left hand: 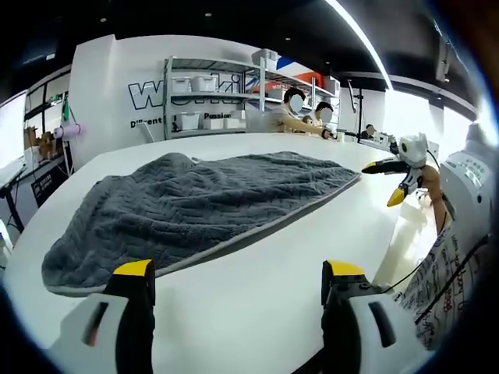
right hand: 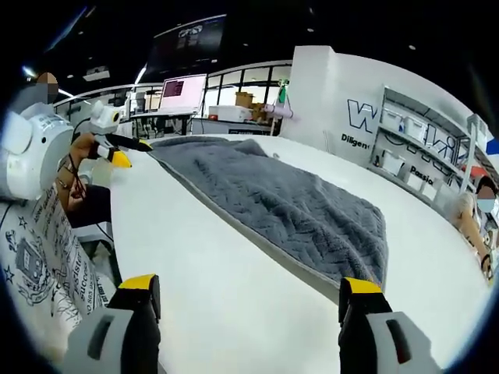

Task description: Fold the towel on the table until its edges align and the towel forms a compact rectangular stack.

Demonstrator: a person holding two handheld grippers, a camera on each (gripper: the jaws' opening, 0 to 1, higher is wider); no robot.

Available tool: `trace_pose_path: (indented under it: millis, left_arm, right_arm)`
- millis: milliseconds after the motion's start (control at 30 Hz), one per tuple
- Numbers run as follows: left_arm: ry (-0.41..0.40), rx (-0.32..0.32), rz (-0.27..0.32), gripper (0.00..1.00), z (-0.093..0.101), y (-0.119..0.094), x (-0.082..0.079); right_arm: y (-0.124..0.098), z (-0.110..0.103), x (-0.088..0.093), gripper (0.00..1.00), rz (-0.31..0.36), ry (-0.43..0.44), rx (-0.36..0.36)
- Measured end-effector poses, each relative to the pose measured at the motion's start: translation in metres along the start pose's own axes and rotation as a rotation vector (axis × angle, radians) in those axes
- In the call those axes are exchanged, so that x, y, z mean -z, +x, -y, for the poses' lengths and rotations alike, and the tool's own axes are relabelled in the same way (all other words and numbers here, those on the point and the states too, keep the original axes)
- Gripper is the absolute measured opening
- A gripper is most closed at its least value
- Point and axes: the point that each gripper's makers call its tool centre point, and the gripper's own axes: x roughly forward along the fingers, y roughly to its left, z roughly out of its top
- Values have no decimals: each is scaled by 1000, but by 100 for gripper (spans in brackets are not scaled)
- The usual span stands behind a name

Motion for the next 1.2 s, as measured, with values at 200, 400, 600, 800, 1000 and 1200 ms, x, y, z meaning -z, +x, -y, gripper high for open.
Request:
trace_pose_path:
  millis: [200, 400, 600, 800, 1000, 1200]
  left_arm:
    - [-40, -10, 65, 93, -17, -4, -16]
    - [-22, -36, 45, 93, -35, -1, -20]
    - [-31, -87, 60, 93, -67, 0, -35]
    - [-50, -107, 92, 93, -94, 6, -55]
    - [-28, -141, 83, 93, -122, 15, -74]
    - [-36, -163, 72, 91, -153, 30, -93]
  right_arm:
    - [0, -4, 0, 99, 10, 4, -14]
    - [-1, -6, 2, 99, 17, 14, -11]
    - [-2, -8, 2, 99, 27, 21, -9]
    - [-2, -12, 3, 99, 32, 18, -16]
    - [-2, -14, 2, 98, 37, 16, -24]
    - [-3, -14, 0, 98, 39, 3, -34]
